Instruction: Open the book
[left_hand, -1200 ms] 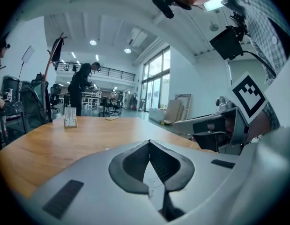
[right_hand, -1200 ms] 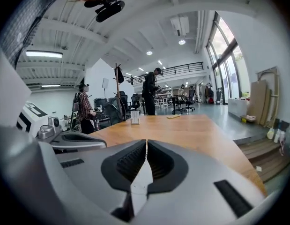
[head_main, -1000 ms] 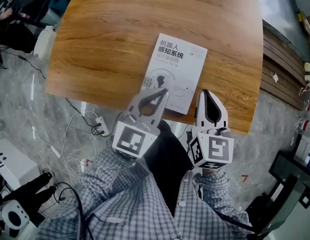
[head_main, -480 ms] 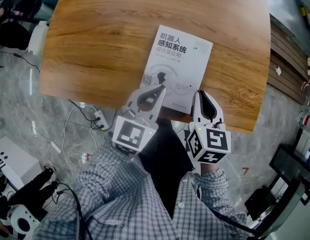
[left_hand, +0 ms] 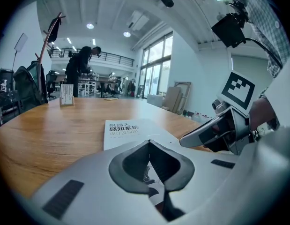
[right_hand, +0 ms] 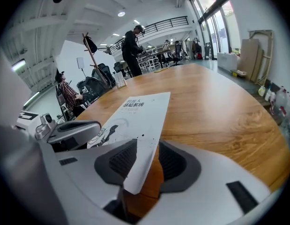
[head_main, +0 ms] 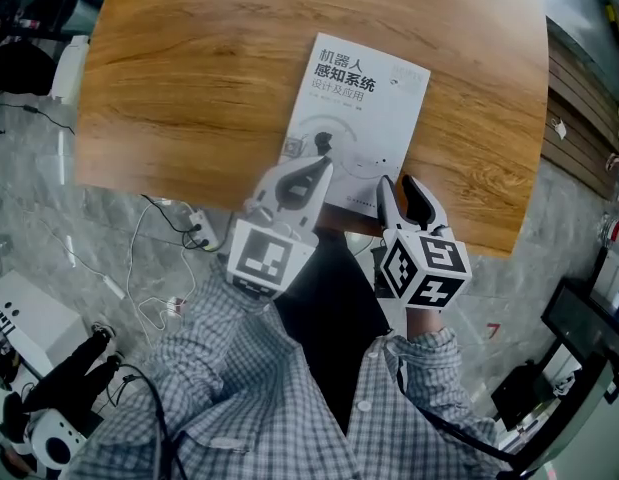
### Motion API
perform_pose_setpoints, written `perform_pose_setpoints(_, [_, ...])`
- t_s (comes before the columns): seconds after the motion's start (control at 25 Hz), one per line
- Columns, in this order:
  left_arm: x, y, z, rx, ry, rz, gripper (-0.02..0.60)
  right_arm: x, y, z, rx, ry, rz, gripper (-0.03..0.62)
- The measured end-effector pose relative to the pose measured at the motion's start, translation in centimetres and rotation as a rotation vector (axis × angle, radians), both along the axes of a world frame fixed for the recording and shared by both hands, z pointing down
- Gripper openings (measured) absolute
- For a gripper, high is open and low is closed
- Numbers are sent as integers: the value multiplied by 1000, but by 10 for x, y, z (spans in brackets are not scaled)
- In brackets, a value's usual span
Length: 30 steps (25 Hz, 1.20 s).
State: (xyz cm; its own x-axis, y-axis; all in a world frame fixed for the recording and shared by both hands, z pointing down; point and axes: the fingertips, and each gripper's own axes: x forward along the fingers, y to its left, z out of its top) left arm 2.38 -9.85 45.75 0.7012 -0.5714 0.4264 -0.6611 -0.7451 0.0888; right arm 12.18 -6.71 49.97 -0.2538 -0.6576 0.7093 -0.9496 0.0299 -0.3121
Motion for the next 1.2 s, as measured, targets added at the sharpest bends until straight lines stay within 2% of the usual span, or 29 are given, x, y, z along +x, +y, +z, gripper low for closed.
perform_pose_setpoints(0.32, [-1,-1,0,5,12,-10,2,-1,-1,16,-89,-171,38,122])
perform_pose_setpoints(0.52, [-1,-2,2,9,-6,-22,2,5,0,17,-116,-295,113,61])
perform_pose_setpoints(0.64, [0,2,1,13,-20,2,2,7,0,12,-116,-335,138,46])
perform_pose_setpoints(0.72, [0,6,0,20,-54,26,2,6,-1,7,-108,-360,147,43])
perform_pose_setpoints(0.88, [5,23,-2,70,-186,114,2,6,-1,-3,-93,-369,134,40])
perform_pose_setpoints(1.04, [18,46,-1,100,-258,205,16,5,-2,-13,-84,-443,178,37])
perform_pose_setpoints(1.2, [33,67,-6,119,-295,296,126,4,-3,-22,-72,-499,201,34])
